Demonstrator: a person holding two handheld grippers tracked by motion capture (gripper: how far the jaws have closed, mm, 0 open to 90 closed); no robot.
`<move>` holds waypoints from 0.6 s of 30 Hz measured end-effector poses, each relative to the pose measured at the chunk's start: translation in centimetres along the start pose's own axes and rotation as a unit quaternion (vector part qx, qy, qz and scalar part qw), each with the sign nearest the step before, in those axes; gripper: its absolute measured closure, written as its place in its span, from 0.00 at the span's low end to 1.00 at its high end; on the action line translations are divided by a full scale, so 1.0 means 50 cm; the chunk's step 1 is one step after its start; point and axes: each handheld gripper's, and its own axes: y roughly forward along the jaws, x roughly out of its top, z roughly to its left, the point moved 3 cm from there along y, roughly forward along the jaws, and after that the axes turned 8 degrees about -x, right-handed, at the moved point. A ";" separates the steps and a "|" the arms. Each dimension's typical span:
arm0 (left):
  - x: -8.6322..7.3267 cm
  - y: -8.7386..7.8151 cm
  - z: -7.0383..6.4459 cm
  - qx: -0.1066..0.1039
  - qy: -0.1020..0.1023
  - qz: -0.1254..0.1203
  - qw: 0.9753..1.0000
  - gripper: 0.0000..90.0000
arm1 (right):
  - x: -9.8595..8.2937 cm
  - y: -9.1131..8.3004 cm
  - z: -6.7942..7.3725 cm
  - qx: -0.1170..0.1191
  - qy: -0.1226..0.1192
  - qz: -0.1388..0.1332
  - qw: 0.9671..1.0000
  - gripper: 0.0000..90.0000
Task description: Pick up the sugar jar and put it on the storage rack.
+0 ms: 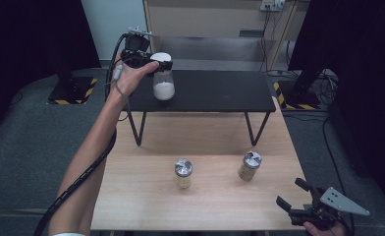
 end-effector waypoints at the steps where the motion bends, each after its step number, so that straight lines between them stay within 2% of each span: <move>1: -0.001 0.001 0.002 0.004 -0.001 -0.001 1.000 0.36 | 0.000 0.000 0.000 0.000 0.000 0.001 1.000 0.01; 7: -0.003 0.012 0.016 0.017 -0.011 0.005 1.000 0.36 | -0.001 0.001 -0.001 0.000 0.003 0.001 1.000 0.01; 13: -0.009 0.019 0.029 0.020 -0.021 -0.002 1.000 0.36 | 0.000 0.002 -0.002 0.002 0.001 0.003 1.000 0.02; 18: -0.010 0.025 0.033 0.030 -0.024 0.001 0.999 0.36 | 0.000 0.002 -0.002 0.003 0.002 0.003 1.000 0.02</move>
